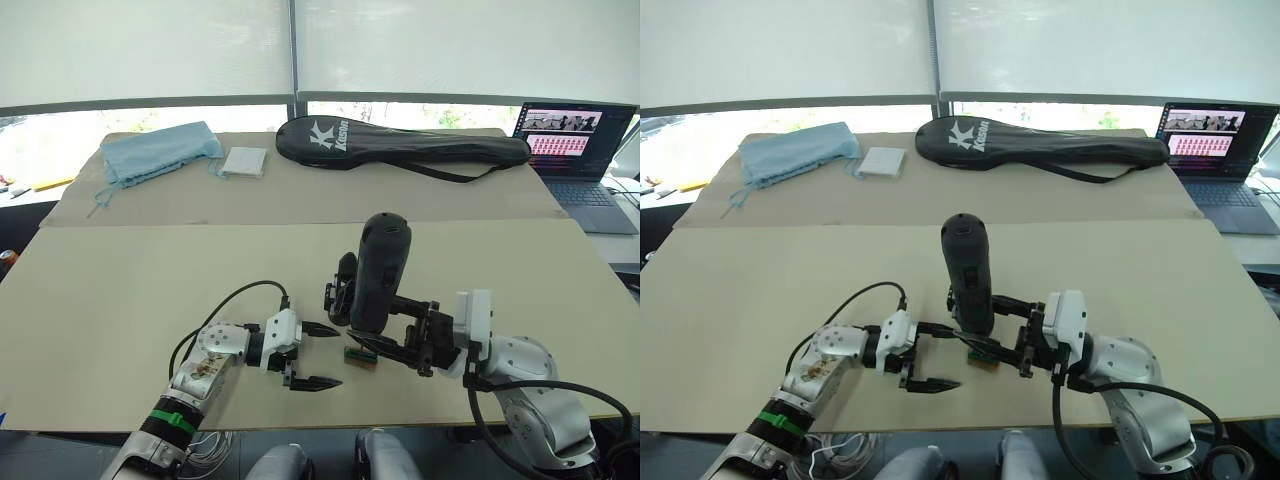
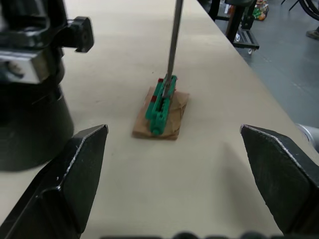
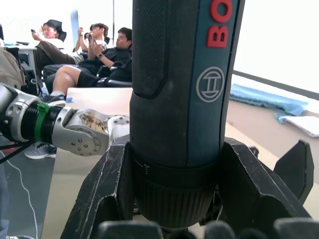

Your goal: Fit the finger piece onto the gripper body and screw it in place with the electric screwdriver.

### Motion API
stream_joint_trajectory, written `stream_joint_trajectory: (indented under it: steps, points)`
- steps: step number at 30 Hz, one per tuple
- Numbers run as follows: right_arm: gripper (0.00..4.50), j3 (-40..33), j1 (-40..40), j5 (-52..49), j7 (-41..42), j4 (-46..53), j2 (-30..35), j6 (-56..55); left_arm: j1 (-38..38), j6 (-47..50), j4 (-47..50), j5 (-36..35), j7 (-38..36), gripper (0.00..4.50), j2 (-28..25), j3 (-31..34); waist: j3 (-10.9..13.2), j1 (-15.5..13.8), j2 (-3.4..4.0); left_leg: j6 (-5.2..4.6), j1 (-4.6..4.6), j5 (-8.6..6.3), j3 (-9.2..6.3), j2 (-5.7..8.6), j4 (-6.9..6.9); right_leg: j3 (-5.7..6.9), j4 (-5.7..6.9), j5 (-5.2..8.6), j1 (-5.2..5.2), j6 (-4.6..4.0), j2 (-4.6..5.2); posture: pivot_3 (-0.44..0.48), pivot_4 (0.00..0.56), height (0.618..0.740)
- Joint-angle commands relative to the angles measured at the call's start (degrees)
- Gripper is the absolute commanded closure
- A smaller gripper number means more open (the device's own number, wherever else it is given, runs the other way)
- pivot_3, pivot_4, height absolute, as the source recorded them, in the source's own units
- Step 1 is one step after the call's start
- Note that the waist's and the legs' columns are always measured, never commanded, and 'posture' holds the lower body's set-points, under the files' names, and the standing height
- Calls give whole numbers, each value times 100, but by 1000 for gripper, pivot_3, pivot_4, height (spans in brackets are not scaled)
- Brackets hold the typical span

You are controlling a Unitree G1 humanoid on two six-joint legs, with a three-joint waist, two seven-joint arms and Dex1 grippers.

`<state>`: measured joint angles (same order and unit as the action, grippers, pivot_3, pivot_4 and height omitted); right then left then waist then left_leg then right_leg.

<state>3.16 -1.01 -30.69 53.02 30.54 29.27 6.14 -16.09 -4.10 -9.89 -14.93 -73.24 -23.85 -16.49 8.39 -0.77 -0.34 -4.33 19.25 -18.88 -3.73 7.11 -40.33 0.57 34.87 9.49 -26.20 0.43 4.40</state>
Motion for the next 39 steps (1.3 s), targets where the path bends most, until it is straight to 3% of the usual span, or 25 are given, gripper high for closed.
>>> stream_joint_trajectory:
  steps: [1,8,13,23,26,31,39]
  points:
    - [2574,-223,-124,-291,-106,426,44,46,12,68,347,-267,-64,14,-60,176,1,1,-1,0,0,0,0,1,0,2,0,0,0,0,0,0,150,740]
    - [2574,-354,-196,-520,-261,749,177,256,131,305,825,-746,-105,14,-200,521,3,1,-3,0,2,0,0,1,0,0,-2,0,-1,0,1,0,150,740]
    - [2574,-522,-420,-771,-444,975,334,506,238,978,1408,-1487,-219,14,-462,923,9,16,-1,0,1,0,0,0,0,1,1,0,-3,0,0,0,150,740]
    - [2574,-898,-842,-1285,-795,1270,572,943,260,1828,1951,-2122,-92,14,-1012,1553,13,6,0,1,2,0,0,2,1,7,-2,0,-2,0,-1,0,150,740]
    - [2574,-1019,-1033,-1491,-932,1316,647,1085,236,1779,1657,-1967,90,14,-981,1693,13,6,0,1,1,0,0,1,4,8,-2,0,-3,-1,-2,0,150,740]
    - [2574,-1078,-1116,-1603,-965,1341,742,1185,133,1532,1172,-1226,463,14,-786,1312,15,-3,1,1,1,1,0,1,4,7,-3,0,-1,-1,0,0,150,740]
    - [2574,-1085,-1063,-1569,-1036,1412,787,1231,-59,574,454,-172,1122,14,-2,720,18,-21,-4,0,6,0,0,2,3,1,-10,-1,-1,-1,4,0,150,740]
